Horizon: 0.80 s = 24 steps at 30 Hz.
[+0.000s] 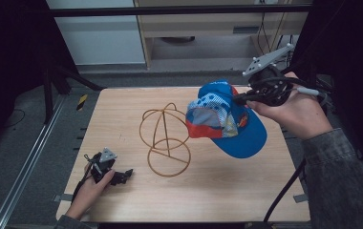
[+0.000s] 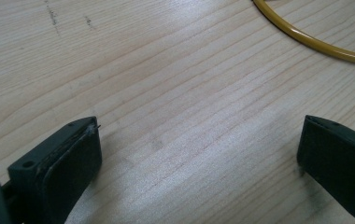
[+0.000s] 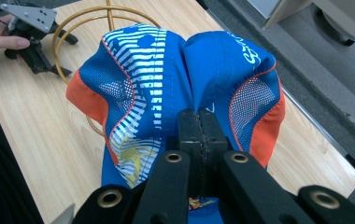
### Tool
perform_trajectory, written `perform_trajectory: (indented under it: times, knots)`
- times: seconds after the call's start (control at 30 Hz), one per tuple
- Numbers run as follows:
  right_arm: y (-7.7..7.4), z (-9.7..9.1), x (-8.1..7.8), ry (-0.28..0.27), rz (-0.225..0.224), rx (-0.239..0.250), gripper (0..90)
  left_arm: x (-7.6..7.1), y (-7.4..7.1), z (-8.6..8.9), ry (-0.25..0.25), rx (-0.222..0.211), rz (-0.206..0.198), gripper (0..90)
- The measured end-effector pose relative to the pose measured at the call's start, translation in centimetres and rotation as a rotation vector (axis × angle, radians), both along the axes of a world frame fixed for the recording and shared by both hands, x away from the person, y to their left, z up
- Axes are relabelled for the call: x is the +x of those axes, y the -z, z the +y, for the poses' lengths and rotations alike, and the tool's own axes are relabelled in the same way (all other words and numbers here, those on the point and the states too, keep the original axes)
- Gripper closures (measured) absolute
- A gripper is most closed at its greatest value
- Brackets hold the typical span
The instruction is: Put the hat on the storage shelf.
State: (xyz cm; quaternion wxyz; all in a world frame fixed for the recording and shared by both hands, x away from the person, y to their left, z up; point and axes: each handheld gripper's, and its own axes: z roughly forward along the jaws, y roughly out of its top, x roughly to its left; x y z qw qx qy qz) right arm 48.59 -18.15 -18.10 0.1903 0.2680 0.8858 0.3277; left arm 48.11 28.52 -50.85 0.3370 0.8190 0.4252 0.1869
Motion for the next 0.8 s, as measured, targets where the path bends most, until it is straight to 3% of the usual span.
perform_trajectory:
  times: [0.3, 0.8]
  knots:
    - [-0.9, 0.9, 0.1, -0.017, -0.016, 0.006, 90.0, 0.0, 0.0, 0.0, 0.000, 0.000, 0.000, 0.0]
    - [-2.7, 4.8, 0.8, -0.080, -0.041, 0.002, 90.0, 0.0, 0.0, 0.0, -0.002, -0.001, -0.001, 0.0]
